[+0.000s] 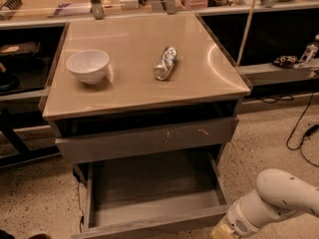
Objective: Close middle drawer
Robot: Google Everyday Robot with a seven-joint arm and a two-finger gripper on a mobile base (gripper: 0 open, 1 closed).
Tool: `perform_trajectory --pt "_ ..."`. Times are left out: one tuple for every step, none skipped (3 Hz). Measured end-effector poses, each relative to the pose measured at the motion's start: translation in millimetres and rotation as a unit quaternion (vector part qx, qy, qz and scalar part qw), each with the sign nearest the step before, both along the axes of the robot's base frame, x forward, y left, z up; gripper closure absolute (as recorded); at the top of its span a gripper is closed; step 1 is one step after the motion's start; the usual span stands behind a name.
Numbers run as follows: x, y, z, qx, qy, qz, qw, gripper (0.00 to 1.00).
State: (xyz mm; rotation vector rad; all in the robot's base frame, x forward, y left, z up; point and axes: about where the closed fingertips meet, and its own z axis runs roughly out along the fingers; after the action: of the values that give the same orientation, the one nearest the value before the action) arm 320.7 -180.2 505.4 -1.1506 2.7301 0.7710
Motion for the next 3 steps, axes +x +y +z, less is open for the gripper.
perform_trajectory --pt "26.6 -4.7 -37.9 0.023 -0.019 -0.049 0.9983 1.00" --pt "50.8 -8.9 -65.4 0.039 -0.031 -0.083 0.9953 1.00" --pt "64.4 -10.3 -82.1 0.042 -0.035 -0.100 0.9935 1.00"
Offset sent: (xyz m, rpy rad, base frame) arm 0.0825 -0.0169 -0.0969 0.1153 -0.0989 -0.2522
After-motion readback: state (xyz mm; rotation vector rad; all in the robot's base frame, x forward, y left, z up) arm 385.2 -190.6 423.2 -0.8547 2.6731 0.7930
